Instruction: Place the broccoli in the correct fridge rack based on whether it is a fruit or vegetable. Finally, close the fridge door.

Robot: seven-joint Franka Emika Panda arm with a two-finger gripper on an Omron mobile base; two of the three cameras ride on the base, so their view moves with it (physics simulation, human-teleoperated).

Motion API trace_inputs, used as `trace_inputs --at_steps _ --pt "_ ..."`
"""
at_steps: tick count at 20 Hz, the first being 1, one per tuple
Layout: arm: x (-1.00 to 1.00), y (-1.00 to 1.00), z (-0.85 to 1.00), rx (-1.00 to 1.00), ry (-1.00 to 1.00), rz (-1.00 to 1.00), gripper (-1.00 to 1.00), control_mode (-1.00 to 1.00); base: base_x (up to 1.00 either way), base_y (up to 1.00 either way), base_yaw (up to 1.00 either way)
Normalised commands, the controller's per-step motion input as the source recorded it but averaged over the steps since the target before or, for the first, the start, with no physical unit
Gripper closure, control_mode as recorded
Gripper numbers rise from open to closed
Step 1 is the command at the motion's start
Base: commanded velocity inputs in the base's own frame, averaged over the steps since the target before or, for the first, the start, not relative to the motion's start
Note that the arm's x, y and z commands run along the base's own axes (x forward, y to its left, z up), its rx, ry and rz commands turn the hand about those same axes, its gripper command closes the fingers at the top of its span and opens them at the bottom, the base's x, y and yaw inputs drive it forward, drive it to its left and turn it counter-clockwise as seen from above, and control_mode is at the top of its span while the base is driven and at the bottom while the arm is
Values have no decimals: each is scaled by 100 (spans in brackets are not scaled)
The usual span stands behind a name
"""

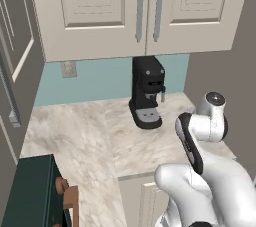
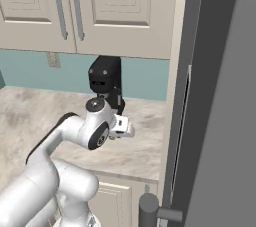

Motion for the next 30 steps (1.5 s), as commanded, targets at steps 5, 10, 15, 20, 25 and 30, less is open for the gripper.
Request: trace_inputs --at_steps 5,10,15,20,25,30 --pt "-87 91 80 -5 -4 0 100 -100 0 0 0" --pt "-95 70 96 0 0 0 100 -100 0 0 0" --pt "-83 52 58 0 -1 1 100 -100 0 0 0" --pt "-23 11 -7 0 0 1 100 -100 0 0 0" --pt "5 -13 -28 2 4 3 100 -100 0 0 0" --pt "-11 -27 -4 4 -1 0 100 100 -24 -14 0"
